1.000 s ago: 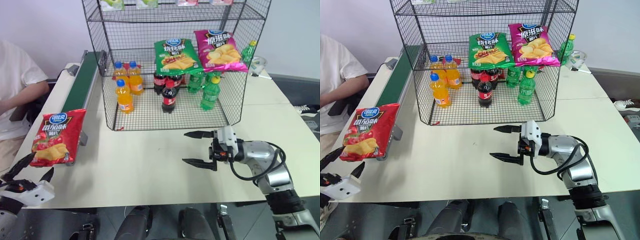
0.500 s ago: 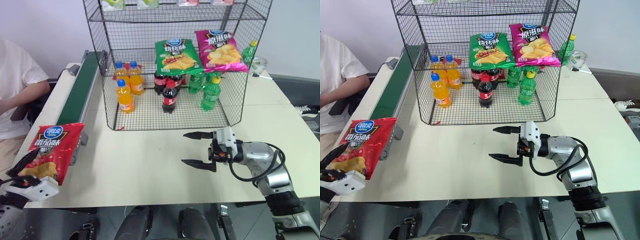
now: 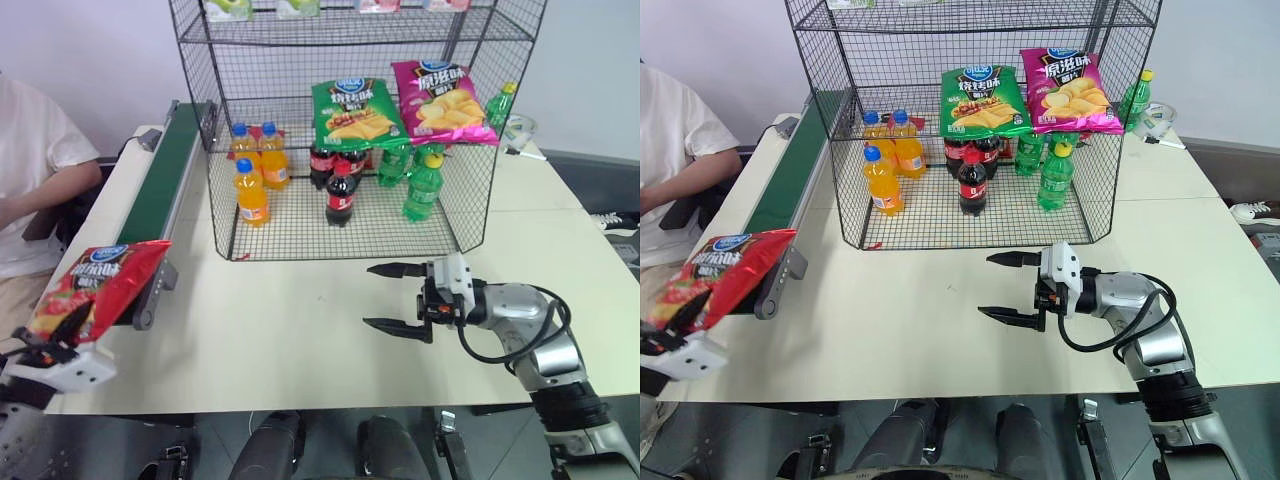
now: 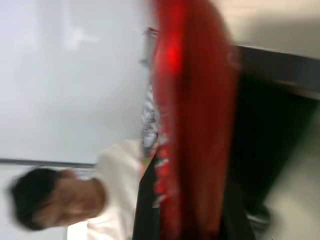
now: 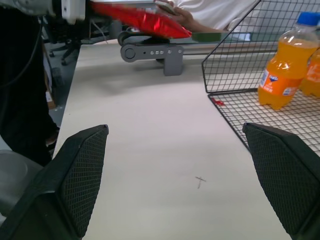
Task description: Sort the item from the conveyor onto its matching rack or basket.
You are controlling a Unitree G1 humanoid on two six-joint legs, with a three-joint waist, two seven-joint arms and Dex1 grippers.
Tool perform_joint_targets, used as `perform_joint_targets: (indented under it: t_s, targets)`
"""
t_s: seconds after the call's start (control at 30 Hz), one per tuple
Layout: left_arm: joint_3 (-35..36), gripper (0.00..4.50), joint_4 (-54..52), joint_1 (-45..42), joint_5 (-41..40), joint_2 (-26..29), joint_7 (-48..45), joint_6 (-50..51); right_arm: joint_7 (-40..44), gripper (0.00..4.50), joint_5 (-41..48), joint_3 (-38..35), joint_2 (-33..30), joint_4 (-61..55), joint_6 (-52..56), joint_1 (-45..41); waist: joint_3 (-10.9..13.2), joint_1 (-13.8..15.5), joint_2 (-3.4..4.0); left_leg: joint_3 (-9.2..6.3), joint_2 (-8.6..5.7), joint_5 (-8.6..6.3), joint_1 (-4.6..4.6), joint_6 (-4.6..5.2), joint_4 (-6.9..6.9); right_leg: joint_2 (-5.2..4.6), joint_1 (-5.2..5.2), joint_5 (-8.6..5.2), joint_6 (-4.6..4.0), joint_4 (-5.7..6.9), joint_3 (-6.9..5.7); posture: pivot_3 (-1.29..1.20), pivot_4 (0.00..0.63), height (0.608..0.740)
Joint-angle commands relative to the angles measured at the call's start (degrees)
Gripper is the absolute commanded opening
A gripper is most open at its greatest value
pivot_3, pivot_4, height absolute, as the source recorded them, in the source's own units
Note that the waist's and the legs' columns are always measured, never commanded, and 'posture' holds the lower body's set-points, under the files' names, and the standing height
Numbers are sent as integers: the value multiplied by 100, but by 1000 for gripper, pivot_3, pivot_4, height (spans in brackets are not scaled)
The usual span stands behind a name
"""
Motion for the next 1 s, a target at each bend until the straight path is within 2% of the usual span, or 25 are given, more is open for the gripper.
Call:
perform_joint_targets:
  t_s: [0.03,0.27,0.4,0.53,0.63,0.8,1.0]
  targets:
    - [493,10,-1004,-149,-230,28,-125,319,-387,4500,283,-450,174,-365,-100,33,0,-7,0,0,0,0,0,0,0,0,0,0,0,0,0,0,150,740]
    - [321,10,-2170,-472,-111,-25,-615,560,-1771,4500,-58,-987,823,-453,-716,-245,0,-35,5,3,1,2,4,2,-4,5,-3,1,2,6,5,0,150,740]
    - [-345,10,-2724,-1328,-52,-149,-942,922,-2318,4500,-351,-971,1058,-628,-934,-196,0,11,4,1,0,4,8,3,0,7,0,2,2,13,3,0,150,740]
    - [-1167,10,-2720,-2517,166,-441,-1112,1299,-2770,4500,-564,-959,1239,-681,-1018,-165,0,-1,5,0,-4,10,10,6,5,10,2,4,5,22,2,0,150,740]
    - [-1772,10,-2275,-3498,464,-783,-1047,1590,-2888,4500,-623,-834,1305,-792,-996,-63,-1,-8,4,0,-3,14,14,5,5,26,1,6,8,33,1,0,150,740]
    - [-2361,10,-1307,-4648,860,-1143,-586,1677,-3018,4500,-683,-750,1307,-818,-981,-50,-1,-55,4,6,-2,21,15,-2,-1,33,3,6,9,61,16,0,150,740]
    - [-3175,10,1261,-6363,1312,-1803,572,1794,-3049,4500,-667,-691,1286,-784,-961,-133,-1,-5,2,0,-4,27,15,-10,9,39,10,6,10,66,15,0,150,740]
